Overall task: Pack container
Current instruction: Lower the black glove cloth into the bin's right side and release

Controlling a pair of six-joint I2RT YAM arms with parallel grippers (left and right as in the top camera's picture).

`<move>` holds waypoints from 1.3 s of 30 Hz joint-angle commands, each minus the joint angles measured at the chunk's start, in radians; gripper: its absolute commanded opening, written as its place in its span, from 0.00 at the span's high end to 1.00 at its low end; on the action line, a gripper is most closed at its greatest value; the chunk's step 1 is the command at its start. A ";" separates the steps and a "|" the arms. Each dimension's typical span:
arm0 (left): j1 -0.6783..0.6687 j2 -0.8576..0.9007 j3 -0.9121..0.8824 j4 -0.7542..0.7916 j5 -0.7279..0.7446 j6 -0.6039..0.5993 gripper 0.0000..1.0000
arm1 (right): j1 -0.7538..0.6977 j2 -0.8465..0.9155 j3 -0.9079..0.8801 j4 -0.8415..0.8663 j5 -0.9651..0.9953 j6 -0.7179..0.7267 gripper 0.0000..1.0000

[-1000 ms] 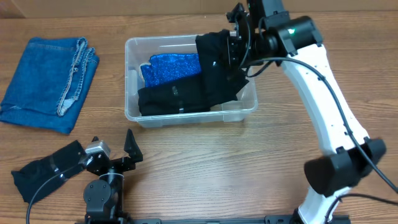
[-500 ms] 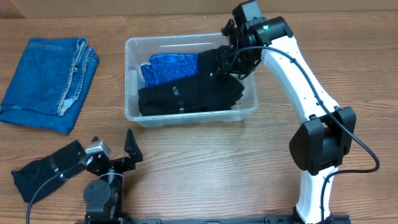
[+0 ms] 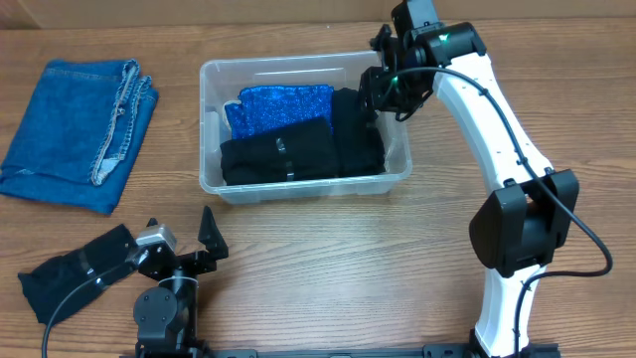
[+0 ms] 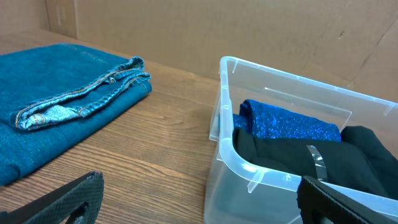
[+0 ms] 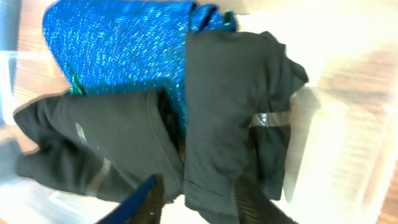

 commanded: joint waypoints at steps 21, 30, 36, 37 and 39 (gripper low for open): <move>0.006 -0.010 -0.003 0.003 -0.013 0.012 0.00 | 0.097 0.225 0.032 0.189 0.333 0.084 0.96; 0.006 -0.010 -0.003 0.003 -0.013 0.012 0.00 | 0.097 0.273 0.017 0.200 0.325 0.084 0.96; 0.006 -0.010 -0.003 0.003 -0.013 0.012 0.00 | 0.097 0.273 -0.005 0.203 0.325 0.084 0.96; 0.006 -0.010 -0.003 0.003 -0.013 0.012 0.00 | 0.097 0.271 0.004 0.190 0.325 0.084 0.95; 0.006 -0.010 -0.003 0.003 -0.013 0.012 0.00 | 0.096 0.269 0.041 0.151 0.326 0.084 0.87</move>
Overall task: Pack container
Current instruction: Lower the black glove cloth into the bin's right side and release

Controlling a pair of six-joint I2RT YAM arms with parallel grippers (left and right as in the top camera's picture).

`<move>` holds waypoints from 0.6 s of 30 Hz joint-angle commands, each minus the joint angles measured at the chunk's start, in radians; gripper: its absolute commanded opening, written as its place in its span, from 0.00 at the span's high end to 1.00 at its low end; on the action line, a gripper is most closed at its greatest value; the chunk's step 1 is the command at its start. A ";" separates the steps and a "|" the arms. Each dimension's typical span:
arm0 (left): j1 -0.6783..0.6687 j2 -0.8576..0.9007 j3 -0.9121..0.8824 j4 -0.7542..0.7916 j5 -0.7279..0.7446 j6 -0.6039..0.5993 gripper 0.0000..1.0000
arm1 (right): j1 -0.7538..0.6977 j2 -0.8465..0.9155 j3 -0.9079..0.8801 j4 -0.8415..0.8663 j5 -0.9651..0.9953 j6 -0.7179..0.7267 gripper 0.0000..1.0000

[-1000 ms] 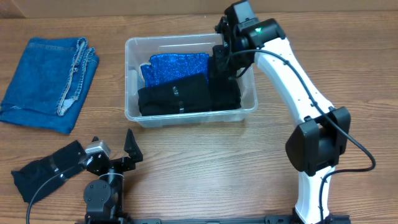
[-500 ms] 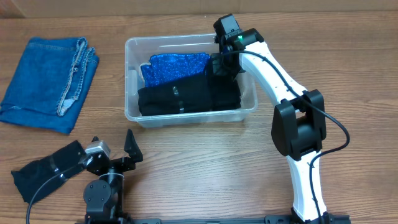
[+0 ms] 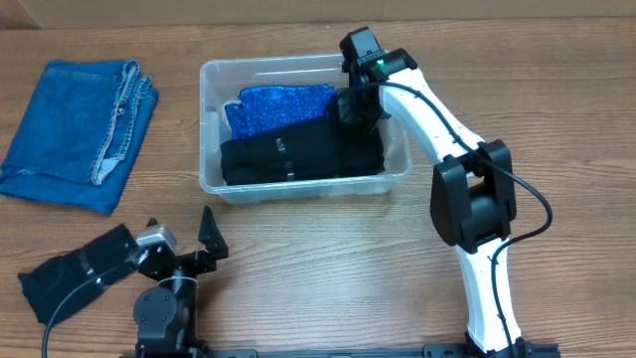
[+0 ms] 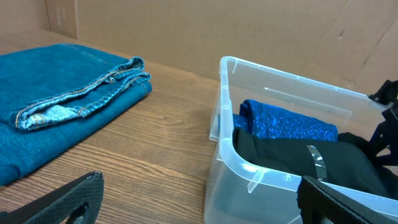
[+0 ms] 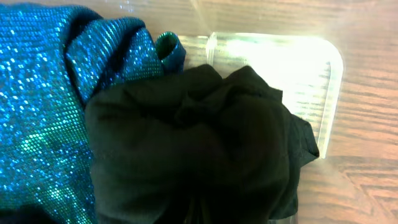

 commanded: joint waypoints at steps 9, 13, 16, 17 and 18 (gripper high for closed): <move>0.006 -0.010 -0.003 0.003 -0.013 0.011 0.00 | -0.003 0.010 0.542 -0.375 0.018 0.004 0.00; 0.006 -0.010 -0.003 0.003 -0.013 0.012 0.00 | -0.017 0.010 0.798 -0.531 0.018 0.008 0.00; 0.006 -0.010 -0.003 0.003 -0.013 0.012 0.00 | -0.079 0.010 0.956 -0.640 0.045 0.075 0.00; 0.006 -0.010 -0.003 0.003 -0.013 0.012 0.00 | -0.108 0.010 0.980 -0.652 0.051 0.101 0.00; 0.006 -0.010 -0.003 0.003 -0.013 0.012 0.00 | -0.141 0.004 0.983 -0.652 0.041 0.116 0.00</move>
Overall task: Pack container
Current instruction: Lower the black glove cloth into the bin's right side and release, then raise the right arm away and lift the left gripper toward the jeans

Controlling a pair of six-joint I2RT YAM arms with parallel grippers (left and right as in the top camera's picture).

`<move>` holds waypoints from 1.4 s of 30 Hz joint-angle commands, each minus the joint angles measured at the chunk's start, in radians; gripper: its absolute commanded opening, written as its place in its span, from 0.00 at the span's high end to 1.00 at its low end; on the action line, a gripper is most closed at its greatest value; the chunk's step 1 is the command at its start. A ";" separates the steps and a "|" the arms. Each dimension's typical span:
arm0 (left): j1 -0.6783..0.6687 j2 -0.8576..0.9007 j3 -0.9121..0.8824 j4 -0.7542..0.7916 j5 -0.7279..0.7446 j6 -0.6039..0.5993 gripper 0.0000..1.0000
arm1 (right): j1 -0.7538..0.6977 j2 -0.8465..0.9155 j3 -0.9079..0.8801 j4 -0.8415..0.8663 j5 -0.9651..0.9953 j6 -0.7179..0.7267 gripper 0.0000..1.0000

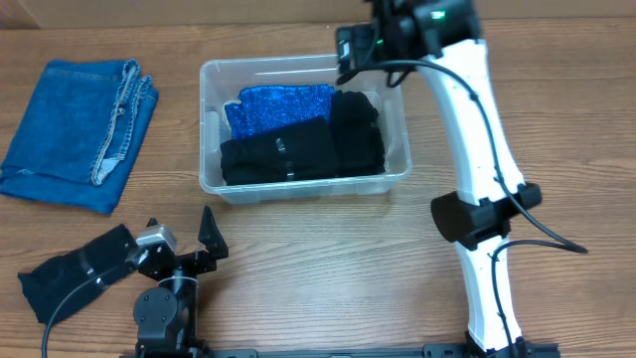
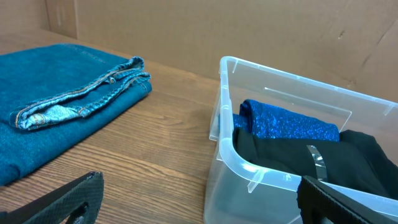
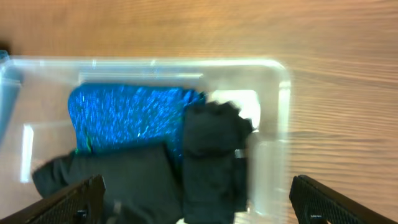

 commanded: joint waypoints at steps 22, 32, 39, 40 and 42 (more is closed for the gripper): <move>0.006 0.002 0.064 -0.015 0.230 0.114 0.00 | -0.798 -0.021 0.060 -0.012 -0.009 0.064 0.00; 0.006 0.500 0.874 -0.653 0.253 0.148 0.00 | -0.800 -0.021 0.060 -0.012 -0.009 0.064 0.00; 0.006 0.702 1.199 -0.952 0.474 0.150 0.00 | -0.800 -0.021 0.060 -0.012 -0.009 0.064 0.00; 0.006 0.703 1.198 -0.951 0.513 0.151 0.00 | -0.800 -0.021 0.060 -0.012 -0.009 0.064 0.00; 0.006 0.708 1.197 -0.953 0.517 0.158 0.00 | -0.800 -0.021 0.060 -0.012 -0.009 0.064 0.00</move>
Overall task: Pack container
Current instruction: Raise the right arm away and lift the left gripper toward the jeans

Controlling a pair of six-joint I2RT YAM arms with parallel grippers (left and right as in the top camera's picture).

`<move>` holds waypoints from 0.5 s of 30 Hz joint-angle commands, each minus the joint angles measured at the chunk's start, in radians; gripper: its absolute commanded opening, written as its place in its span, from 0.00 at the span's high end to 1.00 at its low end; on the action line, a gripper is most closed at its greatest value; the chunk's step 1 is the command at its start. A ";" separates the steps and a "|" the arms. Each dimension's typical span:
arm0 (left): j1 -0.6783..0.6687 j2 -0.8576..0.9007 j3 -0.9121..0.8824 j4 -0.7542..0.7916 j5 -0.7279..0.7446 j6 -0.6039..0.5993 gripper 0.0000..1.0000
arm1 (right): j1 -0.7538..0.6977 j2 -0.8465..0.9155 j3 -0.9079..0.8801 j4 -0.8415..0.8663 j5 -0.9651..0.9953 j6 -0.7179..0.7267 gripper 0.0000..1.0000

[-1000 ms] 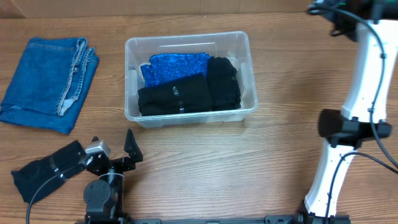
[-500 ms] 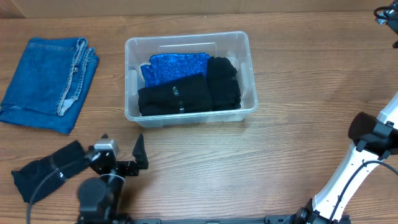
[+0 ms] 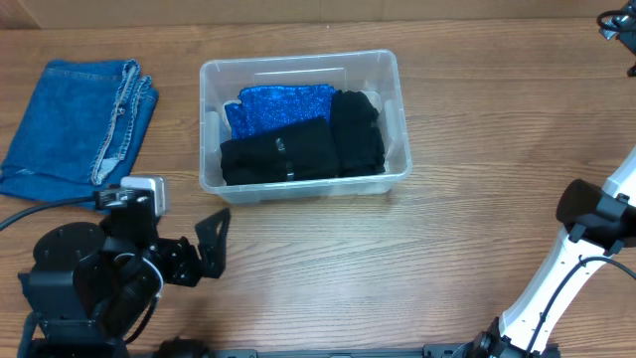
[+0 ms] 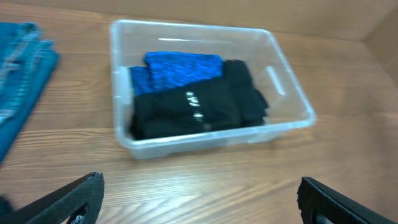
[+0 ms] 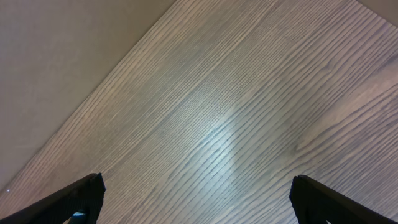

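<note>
The clear plastic container (image 3: 208, 119) stands mid-table. Inside lie a sparkly blue garment (image 3: 281, 103), a folded black garment (image 3: 278, 151) in front of it and another black garment (image 3: 357, 131) at the right end. Folded jeans (image 3: 70, 119) lie on the table to the left of the container. My left gripper (image 4: 202, 202) hangs open above the table in front of the container, nothing between its fingers. My right gripper (image 5: 196, 199) is open over bare wood at the far right back corner, nothing in it.
The left arm's base and cable (image 3: 75, 283) fill the front left corner. The right arm (image 3: 594, 214) rises along the right edge and runs out of the overhead view at the top. A cardboard wall borders the table's back.
My right gripper has gone from above the container's back right to the far right corner, over bare table. My left gripper has risen from low on the table to a downward look at the container.
My right gripper was close over the black garment at the container's right end, then lower against it. Then it hung open above the container with the garment left inside. Now it is far off to the right, and the left arm, still until now, is raised.
</note>
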 commanded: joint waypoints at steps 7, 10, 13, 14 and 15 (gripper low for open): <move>0.007 0.096 0.020 -0.193 -0.369 -0.355 0.00 | 0.000 -0.014 0.001 0.002 -0.008 -0.007 0.00; 0.007 0.134 0.020 -0.264 -0.443 -0.519 0.00 | 0.000 -0.014 0.001 0.002 -0.008 -0.007 0.00; 0.007 0.142 0.019 -0.337 -0.544 -0.689 0.00 | 0.000 -0.014 0.001 0.002 -0.008 -0.007 0.00; 0.007 0.140 0.019 -0.360 -0.582 -0.739 0.00 | 0.000 -0.014 0.001 0.002 -0.008 -0.007 0.00; 0.007 0.140 0.018 -0.379 -0.619 -0.783 0.00 | 0.000 -0.014 0.001 0.002 -0.008 -0.007 0.00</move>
